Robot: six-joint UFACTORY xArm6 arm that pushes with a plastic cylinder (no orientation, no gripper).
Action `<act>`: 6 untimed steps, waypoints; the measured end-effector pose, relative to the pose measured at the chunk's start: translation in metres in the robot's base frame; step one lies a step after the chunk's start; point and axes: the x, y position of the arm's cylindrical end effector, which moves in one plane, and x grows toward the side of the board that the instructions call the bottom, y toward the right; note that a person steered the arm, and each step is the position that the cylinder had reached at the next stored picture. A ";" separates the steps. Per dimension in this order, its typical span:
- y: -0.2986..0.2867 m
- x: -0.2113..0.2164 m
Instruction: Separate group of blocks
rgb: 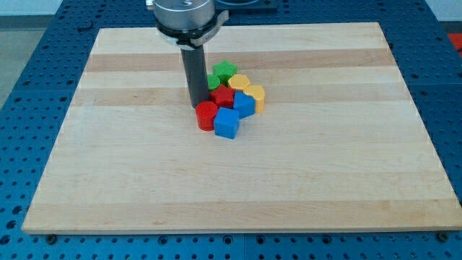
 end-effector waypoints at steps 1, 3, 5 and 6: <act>0.017 -0.009; 0.025 -0.038; 0.025 -0.060; 0.039 -0.058</act>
